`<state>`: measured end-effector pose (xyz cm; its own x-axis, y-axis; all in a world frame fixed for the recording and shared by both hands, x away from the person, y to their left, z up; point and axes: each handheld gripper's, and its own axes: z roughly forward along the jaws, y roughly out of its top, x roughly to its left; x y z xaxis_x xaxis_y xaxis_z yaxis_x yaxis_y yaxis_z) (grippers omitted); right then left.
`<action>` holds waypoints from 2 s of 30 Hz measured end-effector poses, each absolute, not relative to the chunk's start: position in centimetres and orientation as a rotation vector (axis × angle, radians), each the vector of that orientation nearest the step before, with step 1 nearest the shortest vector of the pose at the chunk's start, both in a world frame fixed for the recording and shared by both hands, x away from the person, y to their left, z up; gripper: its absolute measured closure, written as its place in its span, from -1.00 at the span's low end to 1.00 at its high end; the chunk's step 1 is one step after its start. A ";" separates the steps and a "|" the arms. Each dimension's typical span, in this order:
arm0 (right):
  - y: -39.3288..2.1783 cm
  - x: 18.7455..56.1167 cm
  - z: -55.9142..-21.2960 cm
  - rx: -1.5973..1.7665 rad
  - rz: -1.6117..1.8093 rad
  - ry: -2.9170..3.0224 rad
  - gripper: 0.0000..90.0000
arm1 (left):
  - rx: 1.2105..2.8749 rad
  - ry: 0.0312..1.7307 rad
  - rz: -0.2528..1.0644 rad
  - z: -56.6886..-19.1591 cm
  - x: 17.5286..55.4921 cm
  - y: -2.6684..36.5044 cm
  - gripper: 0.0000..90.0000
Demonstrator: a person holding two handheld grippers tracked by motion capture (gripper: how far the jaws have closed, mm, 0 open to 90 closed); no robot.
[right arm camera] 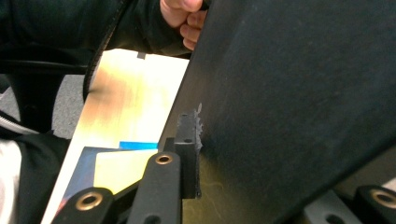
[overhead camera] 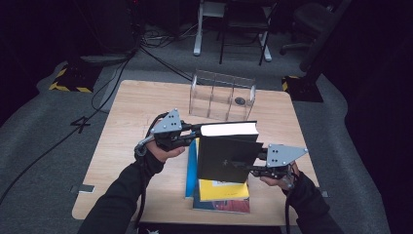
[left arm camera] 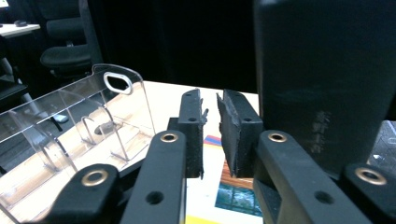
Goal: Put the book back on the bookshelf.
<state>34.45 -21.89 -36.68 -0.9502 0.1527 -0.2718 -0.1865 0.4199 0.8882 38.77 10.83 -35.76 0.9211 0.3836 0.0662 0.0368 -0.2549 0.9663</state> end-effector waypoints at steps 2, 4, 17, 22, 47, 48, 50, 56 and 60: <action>-21.9 34.2 -36.7 -0.033 1.531 2.364 0.65 | 1.804 0.320 0.334 -35.9 38.6 10.9 0.63; -21.9 34.0 -36.7 -0.039 1.520 2.361 0.65 | 1.805 0.325 0.341 -36.0 38.5 11.0 0.57; -22.6 33.7 -37.2 -0.006 1.541 2.335 0.65 | 1.869 0.362 0.341 -38.3 37.4 12.6 0.22; -22.8 33.6 -37.4 0.008 1.546 2.333 0.66 | 1.894 0.368 0.324 -39.3 36.7 12.9 0.18; -23.2 33.0 -37.8 0.036 1.543 2.320 0.68 | 1.955 0.283 0.201 -40.7 35.3 8.2 -0.21; -23.3 32.9 -38.0 0.044 1.541 2.321 0.67 | 1.932 0.254 0.197 -40.1 35.5 7.8 -0.20; -23.4 32.9 -38.0 0.052 1.540 2.320 0.67 | 1.920 0.251 0.191 -39.9 35.5 7.7 -0.18; -24.0 32.8 -38.4 0.077 1.521 2.325 0.64 | 1.870 0.223 0.196 -38.1 35.9 7.5 -0.19; -24.4 32.8 -38.7 0.099 1.516 2.324 0.62 | 1.856 0.224 0.184 -37.5 36.0 7.3 -0.17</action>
<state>32.79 -24.44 -38.74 -0.9315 0.2531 -0.2612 -0.1372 0.4208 0.8967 36.04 7.28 -37.47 0.9689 0.2471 0.0121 0.0604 -0.2839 0.9569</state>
